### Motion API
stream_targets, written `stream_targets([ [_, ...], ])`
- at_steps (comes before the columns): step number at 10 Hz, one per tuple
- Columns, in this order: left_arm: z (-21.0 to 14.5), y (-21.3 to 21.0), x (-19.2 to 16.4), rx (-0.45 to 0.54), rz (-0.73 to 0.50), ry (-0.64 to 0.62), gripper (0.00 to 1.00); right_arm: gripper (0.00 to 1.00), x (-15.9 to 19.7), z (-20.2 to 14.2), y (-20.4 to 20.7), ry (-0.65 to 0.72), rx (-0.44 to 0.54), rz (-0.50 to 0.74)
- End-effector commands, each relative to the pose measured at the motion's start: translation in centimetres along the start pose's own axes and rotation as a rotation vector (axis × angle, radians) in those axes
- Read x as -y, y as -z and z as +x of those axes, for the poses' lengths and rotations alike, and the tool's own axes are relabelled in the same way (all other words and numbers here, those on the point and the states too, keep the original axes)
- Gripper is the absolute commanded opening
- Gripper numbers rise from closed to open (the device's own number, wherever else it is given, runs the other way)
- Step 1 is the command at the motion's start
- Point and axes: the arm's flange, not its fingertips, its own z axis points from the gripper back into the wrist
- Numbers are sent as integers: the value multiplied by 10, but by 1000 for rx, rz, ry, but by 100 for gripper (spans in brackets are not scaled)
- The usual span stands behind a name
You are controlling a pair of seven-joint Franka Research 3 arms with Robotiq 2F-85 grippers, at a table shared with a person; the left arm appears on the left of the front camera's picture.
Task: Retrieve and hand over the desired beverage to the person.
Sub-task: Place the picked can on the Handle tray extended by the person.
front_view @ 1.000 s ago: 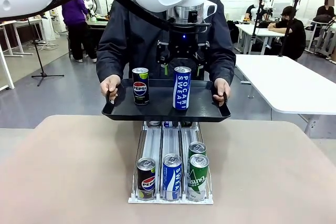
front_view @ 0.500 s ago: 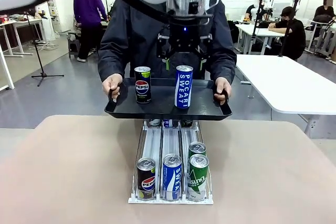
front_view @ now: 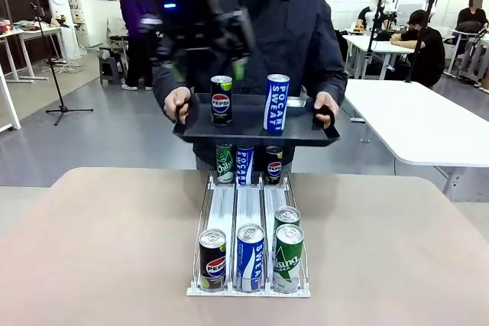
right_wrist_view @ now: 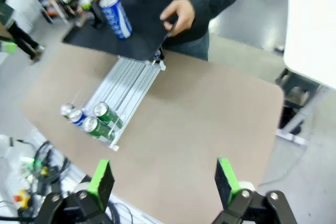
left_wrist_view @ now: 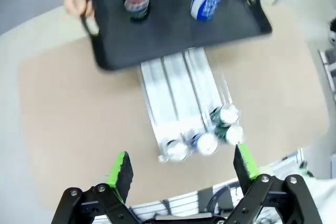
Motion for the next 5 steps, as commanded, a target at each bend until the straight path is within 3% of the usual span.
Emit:
stream_targets([
  [1,-17,-5,-69,-84,-101,89,100,100,0,1,1,-12,4,29],
  [5,-8,-17,-120,-207,-146,124,100,100,0,1,1,-12,4,29],
])
